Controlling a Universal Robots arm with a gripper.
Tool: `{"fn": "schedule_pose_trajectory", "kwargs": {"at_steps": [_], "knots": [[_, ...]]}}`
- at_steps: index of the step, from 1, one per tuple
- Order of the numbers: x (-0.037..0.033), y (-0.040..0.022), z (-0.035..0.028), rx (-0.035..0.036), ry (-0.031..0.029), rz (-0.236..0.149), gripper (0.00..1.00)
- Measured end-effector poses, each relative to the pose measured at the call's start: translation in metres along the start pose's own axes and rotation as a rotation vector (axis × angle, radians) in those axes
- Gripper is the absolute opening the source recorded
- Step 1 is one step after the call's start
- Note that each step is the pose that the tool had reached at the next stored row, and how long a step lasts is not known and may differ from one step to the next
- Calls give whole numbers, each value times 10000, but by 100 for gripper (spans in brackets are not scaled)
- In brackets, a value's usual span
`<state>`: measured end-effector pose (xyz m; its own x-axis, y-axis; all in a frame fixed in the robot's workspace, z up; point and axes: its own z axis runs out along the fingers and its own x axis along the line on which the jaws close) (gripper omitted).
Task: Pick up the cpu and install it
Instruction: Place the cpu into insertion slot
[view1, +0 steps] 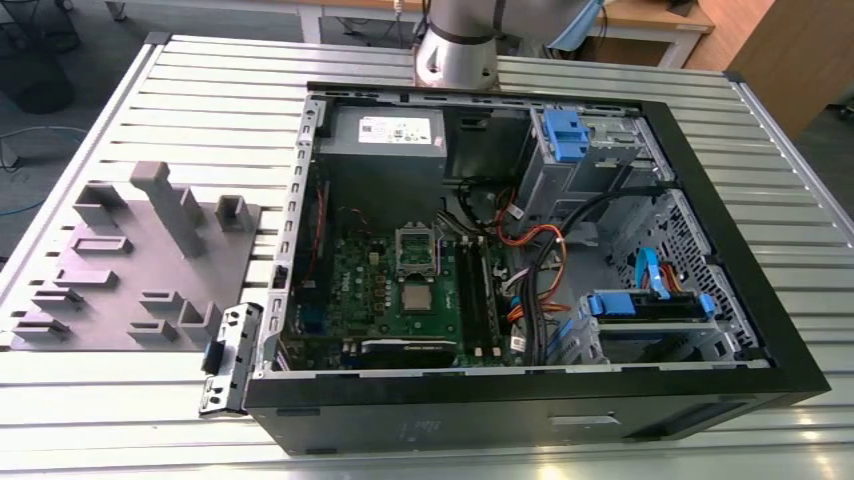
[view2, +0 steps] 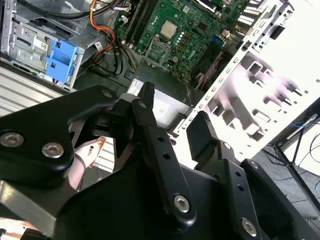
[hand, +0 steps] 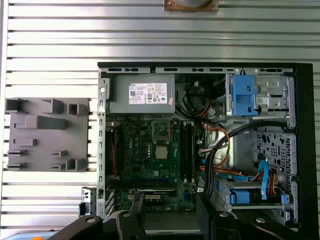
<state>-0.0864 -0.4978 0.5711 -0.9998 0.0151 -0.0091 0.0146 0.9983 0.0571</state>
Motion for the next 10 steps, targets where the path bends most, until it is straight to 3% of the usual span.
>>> {"fn": "schedule_pose_trajectory", "kwargs": {"at_steps": [7, 10], "knots": [[0, -1, 20, 0, 0, 0, 53], [0, -4, 65, -1, 0, 0, 53]]}}
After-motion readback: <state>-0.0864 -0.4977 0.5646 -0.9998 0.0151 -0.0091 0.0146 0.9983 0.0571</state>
